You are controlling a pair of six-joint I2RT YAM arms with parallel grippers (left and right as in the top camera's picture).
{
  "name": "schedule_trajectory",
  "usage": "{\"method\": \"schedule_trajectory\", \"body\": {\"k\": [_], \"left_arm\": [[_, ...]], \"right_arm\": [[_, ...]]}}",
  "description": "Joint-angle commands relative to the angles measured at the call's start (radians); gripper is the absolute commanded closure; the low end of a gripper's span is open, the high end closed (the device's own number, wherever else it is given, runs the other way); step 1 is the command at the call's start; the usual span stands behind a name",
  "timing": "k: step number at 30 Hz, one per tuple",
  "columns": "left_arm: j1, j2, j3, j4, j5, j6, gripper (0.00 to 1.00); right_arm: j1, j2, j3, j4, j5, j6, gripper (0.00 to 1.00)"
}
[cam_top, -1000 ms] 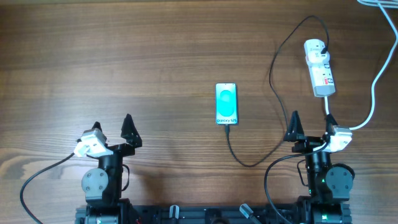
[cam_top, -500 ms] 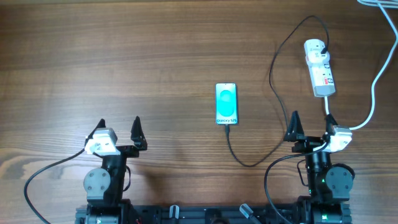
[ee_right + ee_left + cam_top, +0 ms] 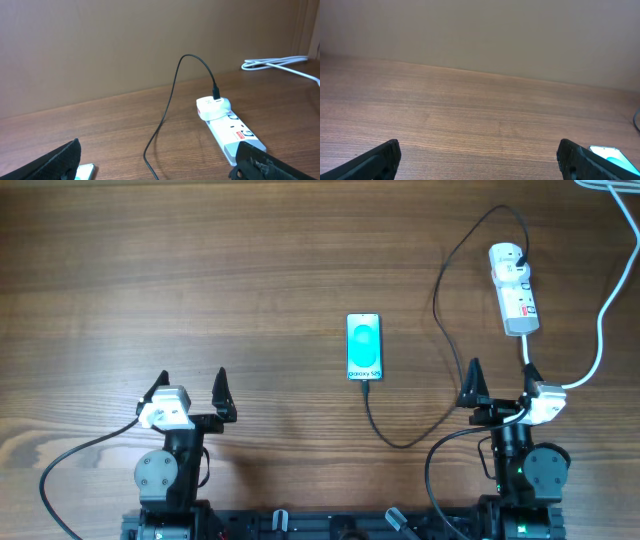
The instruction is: Plug charger to phone and switch on socket
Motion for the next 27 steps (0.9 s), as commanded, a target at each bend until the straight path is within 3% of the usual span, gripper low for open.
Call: {"method": "schedule_trajectory", "body": {"k": [1,8,17,27], "left_arm": [[-0.003,-0.006,-0.006,-0.001,0.019,0.023,0.0],[-0.003,-0.006,-0.006,-0.001,0.019,0.023,0.0],[-0.003,-0.006,-0.006,-0.001,0.019,0.023,0.0],[-0.003,-0.006,-0.006,-0.001,0.019,0.023,0.0]], "right_arm": [[-0.006,-0.014,-0.001,0.002,0.01,0.006,0.0],[-0.006,-0.015,-0.001,0.005,0.01,0.006,0.0],[-0.006,-0.015,-0.002,0.002,-0.021,-0.149,0.0],[-0.006,-0.015,-0.002,0.002,-0.025,-0.133,0.0]]}}
